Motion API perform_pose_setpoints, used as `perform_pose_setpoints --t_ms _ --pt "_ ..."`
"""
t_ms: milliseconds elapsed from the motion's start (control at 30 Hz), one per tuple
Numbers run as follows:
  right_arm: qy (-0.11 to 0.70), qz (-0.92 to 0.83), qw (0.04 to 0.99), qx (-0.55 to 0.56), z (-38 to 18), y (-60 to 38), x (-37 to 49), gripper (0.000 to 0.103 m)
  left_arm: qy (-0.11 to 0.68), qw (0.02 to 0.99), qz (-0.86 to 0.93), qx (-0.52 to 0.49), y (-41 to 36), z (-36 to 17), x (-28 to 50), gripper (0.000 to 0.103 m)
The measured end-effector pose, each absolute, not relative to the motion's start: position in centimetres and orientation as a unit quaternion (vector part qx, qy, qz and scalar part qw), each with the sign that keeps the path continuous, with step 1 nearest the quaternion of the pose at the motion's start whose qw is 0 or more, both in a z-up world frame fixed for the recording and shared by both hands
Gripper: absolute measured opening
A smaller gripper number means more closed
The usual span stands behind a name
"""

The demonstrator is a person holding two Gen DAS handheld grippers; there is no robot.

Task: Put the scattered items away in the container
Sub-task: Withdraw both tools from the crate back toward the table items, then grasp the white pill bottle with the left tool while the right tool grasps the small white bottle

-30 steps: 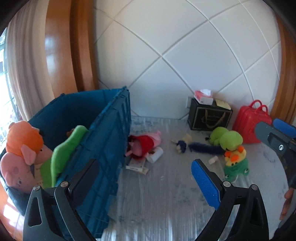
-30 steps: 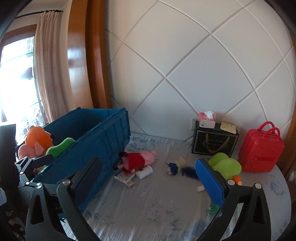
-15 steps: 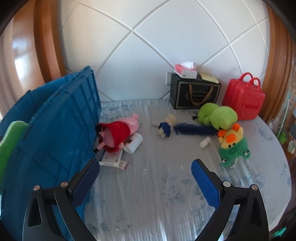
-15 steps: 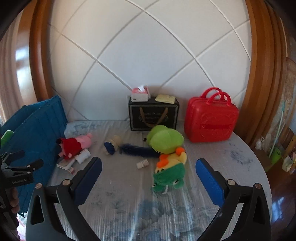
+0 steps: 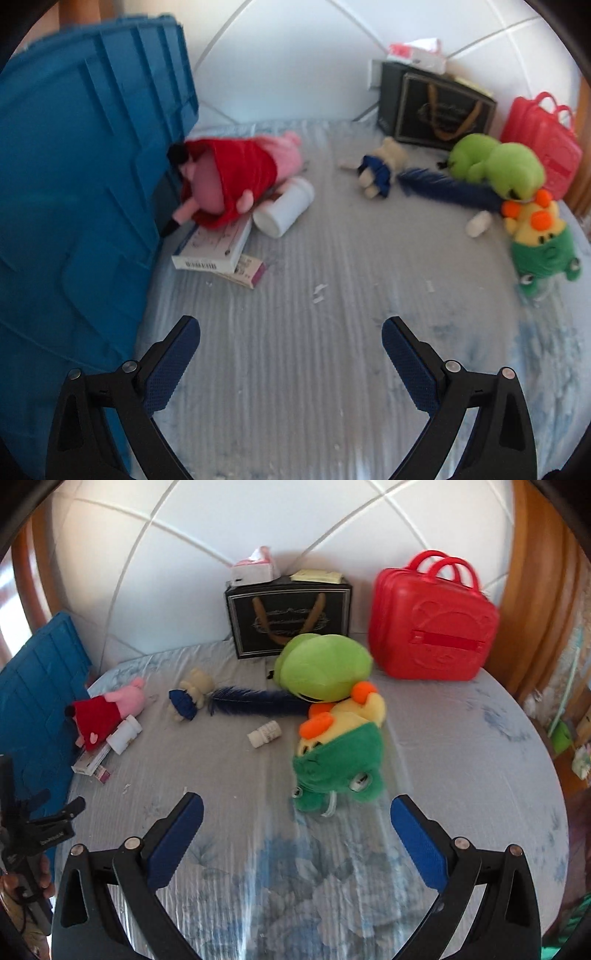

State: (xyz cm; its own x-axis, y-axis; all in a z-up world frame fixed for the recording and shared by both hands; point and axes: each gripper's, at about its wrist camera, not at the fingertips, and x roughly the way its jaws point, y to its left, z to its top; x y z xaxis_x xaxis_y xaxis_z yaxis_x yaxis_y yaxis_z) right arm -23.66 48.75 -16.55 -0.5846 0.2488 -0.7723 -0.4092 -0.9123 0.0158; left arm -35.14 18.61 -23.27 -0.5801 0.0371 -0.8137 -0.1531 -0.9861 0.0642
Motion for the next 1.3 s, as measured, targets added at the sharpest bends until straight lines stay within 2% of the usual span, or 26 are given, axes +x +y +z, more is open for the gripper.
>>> perform_pose_setpoints --t_ms 167,400,567,700,1033,1067,1133,1167,1200,1233,1300 --pt "0.094 0.883 0.14 -0.438 -20.5 48.0 -28.2 0.103 0.064 0.02 0.879 -0.472 18.6 -27.6 -37.1 0.1" --pt "0.109 0.863 0.119 -0.479 -25.9 48.2 -33.2 0.103 0.072 -0.004 0.889 -0.451 18.0 -28.2 -40.8 0.099" --pt "0.131 0.855 0.122 -0.486 -27.3 49.8 -36.5 0.103 0.055 0.011 0.892 -0.448 18.6 -27.8 -43.6 0.097" --pt "0.153 0.85 0.13 -0.487 -28.2 51.1 -39.5 0.103 0.081 0.04 0.898 -0.431 21.2 -27.1 -46.2 0.097" --pt "0.125 0.832 0.182 -0.509 -30.0 52.0 -43.6 0.103 0.112 0.052 0.876 -0.467 23.8 -30.0 -53.8 0.096" --pt "0.121 0.833 0.183 -0.509 -30.1 51.8 -43.9 0.103 0.11 0.054 0.873 -0.471 24.0 -30.2 -54.2 0.094" --pt "0.113 0.837 0.179 -0.505 -30.1 51.3 -44.4 0.097 0.107 0.06 0.867 -0.483 24.2 -30.7 -54.8 0.081" --pt "0.111 0.838 0.174 -0.505 -30.2 51.1 -44.7 0.088 0.1 0.06 0.862 -0.494 24.3 -31.0 -55.0 0.062" --pt "0.112 0.837 0.17 -0.509 -30.5 51.1 -44.9 0.082 0.091 0.066 0.855 -0.506 24.3 -31.3 -55.1 0.047" --pt "0.115 0.834 0.166 -0.513 -30.9 51.2 -45.0 0.069 0.064 0.08 0.855 -0.509 24.2 -31.3 -54.8 0.047" --pt "0.108 0.827 0.172 -0.525 -31.6 51.7 -44.8 0.066 0.054 0.091 0.848 -0.519 24.4 -31.3 -54.5 0.045"
